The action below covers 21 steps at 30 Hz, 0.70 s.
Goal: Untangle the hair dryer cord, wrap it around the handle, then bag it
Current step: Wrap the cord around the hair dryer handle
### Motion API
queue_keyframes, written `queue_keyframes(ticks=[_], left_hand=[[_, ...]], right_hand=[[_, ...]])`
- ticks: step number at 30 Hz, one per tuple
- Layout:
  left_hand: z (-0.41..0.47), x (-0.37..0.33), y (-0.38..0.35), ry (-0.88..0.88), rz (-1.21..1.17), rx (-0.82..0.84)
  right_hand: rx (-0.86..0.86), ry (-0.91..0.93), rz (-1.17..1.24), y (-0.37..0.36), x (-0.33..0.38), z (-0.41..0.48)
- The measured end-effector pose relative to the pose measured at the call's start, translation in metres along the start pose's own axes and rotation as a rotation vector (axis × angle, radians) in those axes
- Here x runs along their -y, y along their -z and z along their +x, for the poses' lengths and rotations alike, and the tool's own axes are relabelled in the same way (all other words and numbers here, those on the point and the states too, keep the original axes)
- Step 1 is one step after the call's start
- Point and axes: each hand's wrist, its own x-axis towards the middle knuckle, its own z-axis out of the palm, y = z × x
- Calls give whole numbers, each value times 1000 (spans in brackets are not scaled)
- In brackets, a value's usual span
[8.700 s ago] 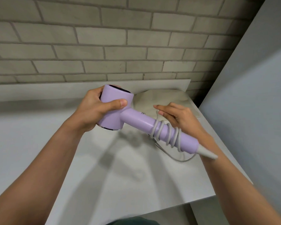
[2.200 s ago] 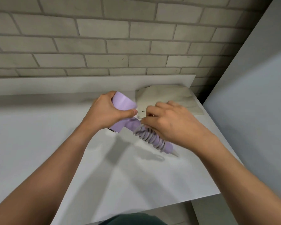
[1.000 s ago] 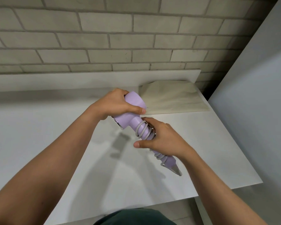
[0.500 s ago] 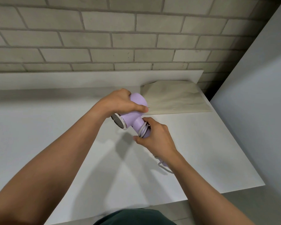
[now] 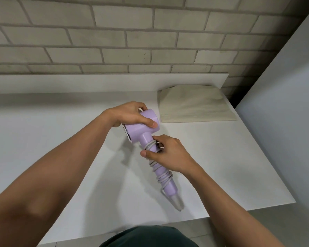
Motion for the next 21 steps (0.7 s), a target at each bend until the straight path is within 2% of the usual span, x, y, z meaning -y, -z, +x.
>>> queue_keyframes(ticks=[5, 13, 15, 18, 21], left_hand=[[16, 5, -3, -12, 9, 19], [32, -25, 3, 208, 224, 4], [30, -33, 9, 214, 105, -12], [25, -30, 22, 176, -226, -39], [13, -4, 18, 110, -524, -134]], right_hand=[[-32, -110, 138, -8, -2, 5], [-70, -200, 165, -17, 1, 15], [-74, -243, 349, -17, -2, 16], [-56, -314, 650, -13, -4, 15], [-50, -294, 722, -9, -6, 18]])
